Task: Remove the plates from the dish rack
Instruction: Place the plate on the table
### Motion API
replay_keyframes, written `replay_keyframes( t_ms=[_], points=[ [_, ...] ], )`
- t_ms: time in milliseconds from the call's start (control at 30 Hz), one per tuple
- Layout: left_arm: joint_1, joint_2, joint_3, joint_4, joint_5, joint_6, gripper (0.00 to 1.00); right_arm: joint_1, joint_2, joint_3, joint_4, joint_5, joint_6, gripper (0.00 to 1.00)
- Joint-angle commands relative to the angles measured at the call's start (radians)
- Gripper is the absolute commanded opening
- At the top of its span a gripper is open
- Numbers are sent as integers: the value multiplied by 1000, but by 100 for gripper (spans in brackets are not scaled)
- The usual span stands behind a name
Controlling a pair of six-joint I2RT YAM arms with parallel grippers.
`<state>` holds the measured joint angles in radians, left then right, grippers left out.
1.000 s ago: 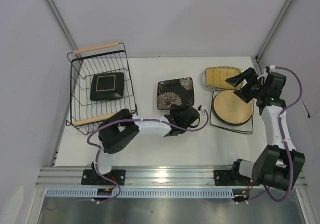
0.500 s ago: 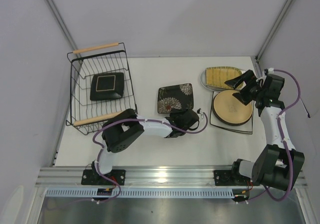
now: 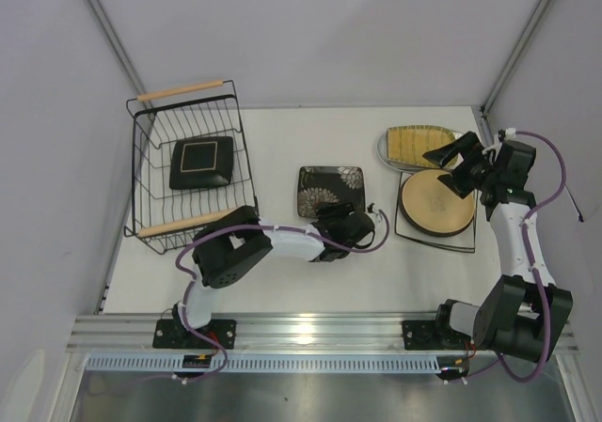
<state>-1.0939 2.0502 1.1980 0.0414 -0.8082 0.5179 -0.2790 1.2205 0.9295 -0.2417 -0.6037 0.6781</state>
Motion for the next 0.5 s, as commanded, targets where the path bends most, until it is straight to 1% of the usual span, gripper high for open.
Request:
replay_keyframes(
  t_ms=[0, 67, 100, 167, 200, 233, 267, 300, 367, 400, 467],
  points=[
    [-26, -50, 29, -56, -13, -132, 59, -8, -32, -9, 25, -13, -3, 100],
    [-37, -59, 46, -147, 9, -183, 60, -8, -35, -14, 25, -13, -3, 100],
    [-40, -64, 52, -184, 21, -247, 63, -9, -35, -12, 24, -14, -5, 100],
    [-47, -84, 70, -280, 70, -317, 67, -9, -36, -15, 24, -13, -5, 100],
    [-50, -93, 78, -308, 82, -375, 73, -9, -36, -15, 25, -13, -5, 100],
    [-61, -105, 87, -336, 96, -403, 75, -9, -35, -15, 24, -13, -5, 100],
    [-66, -134, 109, -392, 113, -448, 78, -9, -35, -17, 24, -11, -5, 100],
    [-72, -149, 124, -418, 162, -472, 83, -9, -36, -18, 25, -11, -5, 100],
    [-75, -220, 193, -516, 216, -551, 86, -9, -35, -20, 27, -10, -6, 99],
    [-75, -258, 215, -535, 284, -571, 89, -9, -33, -21, 27, -13, -8, 100],
    [-67, -336, 271, -545, 335, -604, 96, -9, -32, -23, 24, -13, -14, 100]
  ],
)
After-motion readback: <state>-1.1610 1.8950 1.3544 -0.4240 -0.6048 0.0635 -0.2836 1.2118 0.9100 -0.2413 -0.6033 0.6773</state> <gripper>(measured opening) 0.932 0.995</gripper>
